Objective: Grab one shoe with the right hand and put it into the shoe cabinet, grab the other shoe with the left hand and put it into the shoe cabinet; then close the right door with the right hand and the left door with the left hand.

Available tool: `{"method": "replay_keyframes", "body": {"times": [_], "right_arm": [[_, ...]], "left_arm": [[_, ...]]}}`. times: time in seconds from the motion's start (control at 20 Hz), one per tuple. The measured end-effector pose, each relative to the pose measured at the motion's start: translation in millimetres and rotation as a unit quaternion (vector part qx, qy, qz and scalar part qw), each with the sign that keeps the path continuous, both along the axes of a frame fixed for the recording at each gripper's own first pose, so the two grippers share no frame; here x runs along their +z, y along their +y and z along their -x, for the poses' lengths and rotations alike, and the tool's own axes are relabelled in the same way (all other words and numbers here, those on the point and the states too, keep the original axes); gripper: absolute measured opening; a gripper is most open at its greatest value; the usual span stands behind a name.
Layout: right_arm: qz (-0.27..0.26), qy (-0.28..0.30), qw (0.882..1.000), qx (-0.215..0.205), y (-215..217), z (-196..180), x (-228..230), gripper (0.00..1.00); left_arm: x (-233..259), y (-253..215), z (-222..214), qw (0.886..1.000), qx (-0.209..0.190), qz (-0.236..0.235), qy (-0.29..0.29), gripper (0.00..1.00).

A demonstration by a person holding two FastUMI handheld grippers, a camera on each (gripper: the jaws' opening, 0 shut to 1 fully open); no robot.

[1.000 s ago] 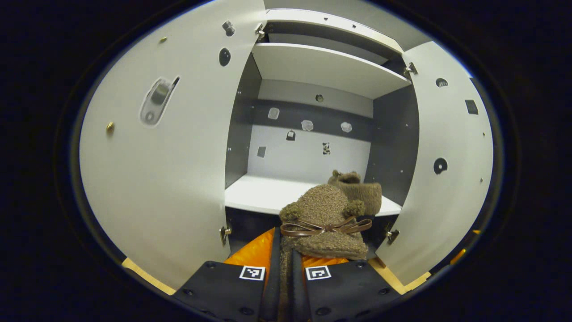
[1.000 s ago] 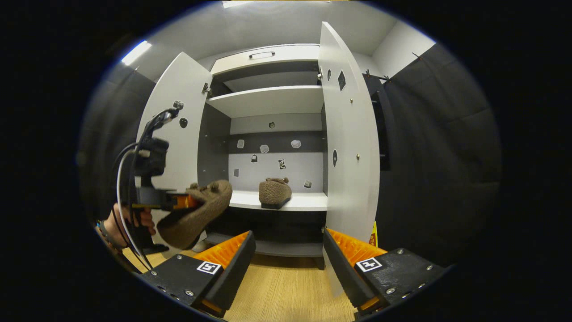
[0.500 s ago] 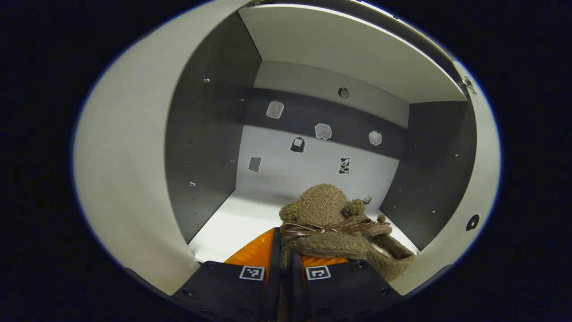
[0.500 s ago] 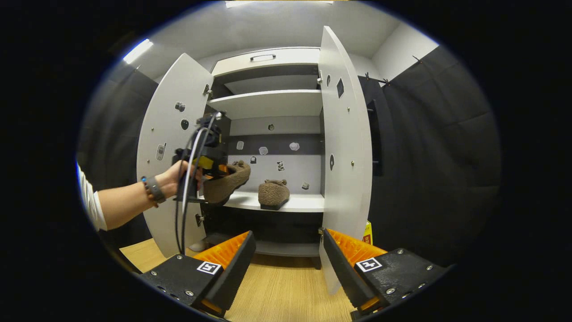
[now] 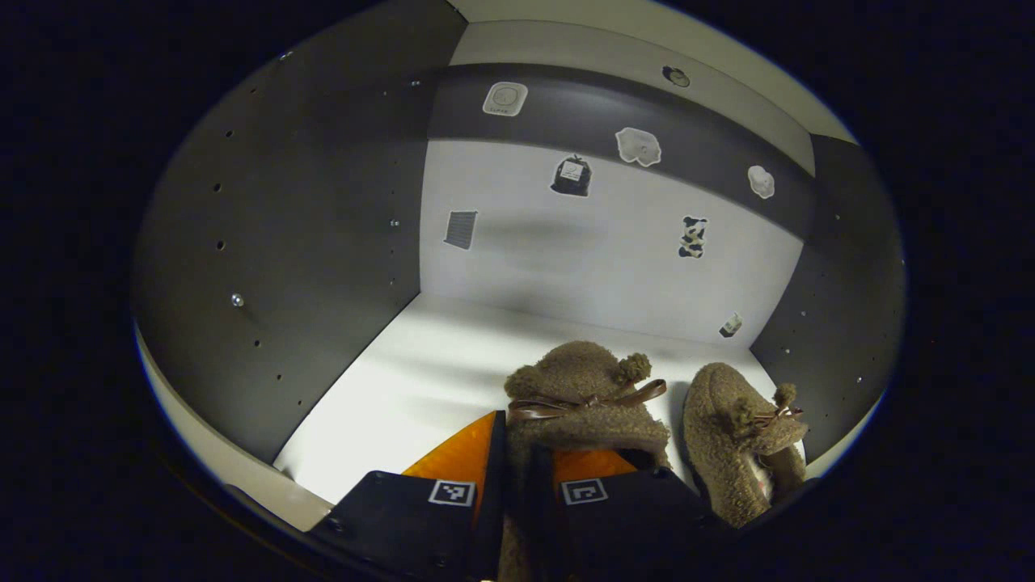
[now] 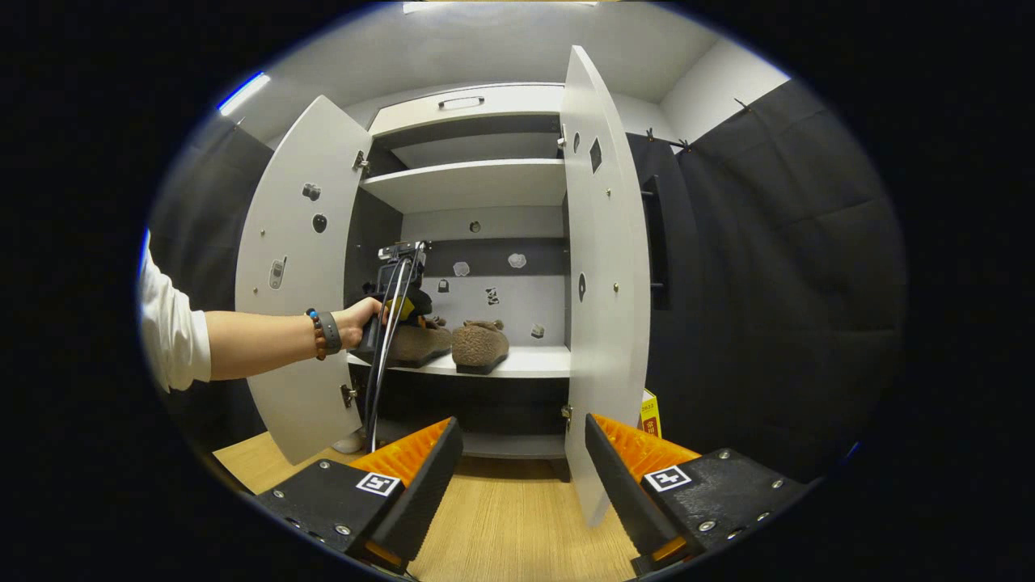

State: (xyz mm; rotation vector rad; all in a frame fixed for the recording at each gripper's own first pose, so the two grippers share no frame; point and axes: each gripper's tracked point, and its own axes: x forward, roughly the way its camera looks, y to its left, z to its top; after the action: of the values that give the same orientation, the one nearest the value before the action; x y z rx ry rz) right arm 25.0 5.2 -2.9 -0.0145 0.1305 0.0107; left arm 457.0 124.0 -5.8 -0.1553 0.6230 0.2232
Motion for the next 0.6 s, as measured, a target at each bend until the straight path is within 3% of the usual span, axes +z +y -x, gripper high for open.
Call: {"method": "replay_keyframes", "body": {"times": [0.1,0.2,0.25,0.3,0.35,0.45,0.6], "right_arm": [[-0.005,0.001,1.0,-0.004,-4.0,-0.5,-1.3,0.94],[-0.008,0.003,1.0,-0.004,-5.0,-1.6,-3.0,0.94],[-0.008,0.002,1.0,-0.003,-5.7,-2.7,-3.3,0.94],[-0.006,0.001,1.0,-0.002,-5.3,-3.7,-1.9,0.94],[-0.004,-0.001,1.0,0.0,-5.3,-4.3,-1.3,0.94],[-0.002,0.0,1.0,0.003,-5.5,-5.0,-3.3,0.94],[-0.003,0.006,1.0,0.006,-4.8,-5.9,-8.7,0.94]], "left_arm": [[0.2,1.1,0.8,1.0,0.001,0.01,-0.004,0.41],[-0.7,4.1,2.6,1.0,0.0,0.01,-0.001,0.46],[-0.8,6.5,1.8,1.0,-0.001,0.008,-0.001,0.65],[-0.9,9.8,3.0,1.0,-0.003,0.005,0.0,0.57],[-1.4,11.5,5.2,1.0,-0.004,0.006,0.003,0.75],[-1.2,13.5,8.3,1.0,-0.005,0.017,0.004,0.92],[8.4,3.2,17.1,0.999,-0.022,0.047,-0.008,0.95]]}}
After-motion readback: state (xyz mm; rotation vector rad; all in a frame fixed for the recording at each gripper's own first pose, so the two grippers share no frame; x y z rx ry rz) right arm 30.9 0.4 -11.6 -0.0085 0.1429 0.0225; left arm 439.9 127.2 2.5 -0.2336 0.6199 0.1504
